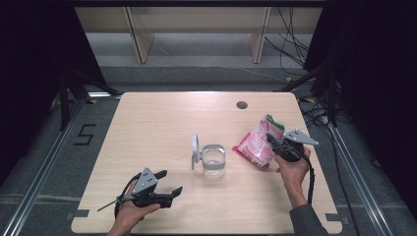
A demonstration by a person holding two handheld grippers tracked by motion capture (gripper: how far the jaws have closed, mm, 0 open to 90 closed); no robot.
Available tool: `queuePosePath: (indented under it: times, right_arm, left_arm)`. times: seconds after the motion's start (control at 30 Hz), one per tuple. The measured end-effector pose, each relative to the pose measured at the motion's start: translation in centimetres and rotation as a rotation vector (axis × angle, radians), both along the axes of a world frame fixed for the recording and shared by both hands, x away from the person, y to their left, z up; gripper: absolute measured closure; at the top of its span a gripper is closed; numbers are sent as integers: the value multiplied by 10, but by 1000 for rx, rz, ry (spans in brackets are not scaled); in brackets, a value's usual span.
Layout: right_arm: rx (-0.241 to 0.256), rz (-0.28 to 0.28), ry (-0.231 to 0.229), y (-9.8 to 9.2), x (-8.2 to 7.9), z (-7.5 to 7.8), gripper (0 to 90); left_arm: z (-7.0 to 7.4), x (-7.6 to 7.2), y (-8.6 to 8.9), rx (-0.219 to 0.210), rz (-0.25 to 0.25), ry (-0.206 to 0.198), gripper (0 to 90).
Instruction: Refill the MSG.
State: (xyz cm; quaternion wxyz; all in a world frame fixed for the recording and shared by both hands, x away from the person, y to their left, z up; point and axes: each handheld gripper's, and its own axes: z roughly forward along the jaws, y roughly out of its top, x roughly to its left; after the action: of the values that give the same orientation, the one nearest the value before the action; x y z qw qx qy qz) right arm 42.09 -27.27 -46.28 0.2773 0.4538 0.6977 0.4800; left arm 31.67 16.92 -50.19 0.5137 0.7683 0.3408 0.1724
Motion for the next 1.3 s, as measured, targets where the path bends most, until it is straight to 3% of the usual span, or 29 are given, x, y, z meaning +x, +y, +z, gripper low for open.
queuePosePath:
  times: [0.1,0.17,0.43,0.5,0.53,0.57,0.6,0.7,0.77,0.83,0.97,1.0,1.03,1.07,1.13,1.17,1.2,1.3]
  right_arm:
    - [38,3,-6,6,-6,4,900]
    - [20,28,-38,7,-6,6,900]
    - [35,51,-58,13,-20,14,900]
    - [0,67,-66,13,-23,18,900]
    - [-4,72,-82,14,-25,19,900]
    - [8,60,-65,16,-29,20,900]
    - [-11,84,-96,14,-28,21,900]
    - [-37,89,-120,14,-33,25,900]
    - [-20,100,-124,16,-36,28,900]
    - [-39,109,-117,16,-39,32,900]
    - [-8,121,-101,18,-47,35,900]
    - [-27,139,-132,17,-47,36,900]
    - [-8,140,-113,18,-49,36,900]
    - [-19,142,-119,18,-50,37,900]
    - [11,146,-99,19,-54,38,900]
    - [8,168,-113,18,-53,38,900]
    - [16,146,-117,20,-56,39,900]
    - [19,169,-117,21,-60,42,900]
  left_arm:
    - [1,0,1,15,-14,-17,179]
    - [0,0,1,3,7,-2,180]
    - [0,-3,2,-6,5,6,180]
    - [-1,-2,1,2,4,5,180]
    - [-2,-2,1,-2,2,8,180]
    - [-2,-2,0,1,0,10,180]
    - [-2,-3,-1,3,7,13,180]
    - [-3,-3,-3,4,-10,9,180]
    - [-4,-5,-5,10,-4,15,180]
    - [-5,-5,-7,9,-25,12,180]
    - [-7,-7,-12,21,-33,20,180]
    - [-7,-8,-13,22,-39,17,180]
    - [-7,-7,-13,33,-58,7,180]
    - [-8,-8,-16,20,-52,20,180]
    - [-10,-9,-19,26,-63,26,180]
    - [-11,-10,-22,32,-73,29,180]
    - [-11,-11,-23,37,-80,31,180]
    - [-14,-12,-31,41,-98,45,180]
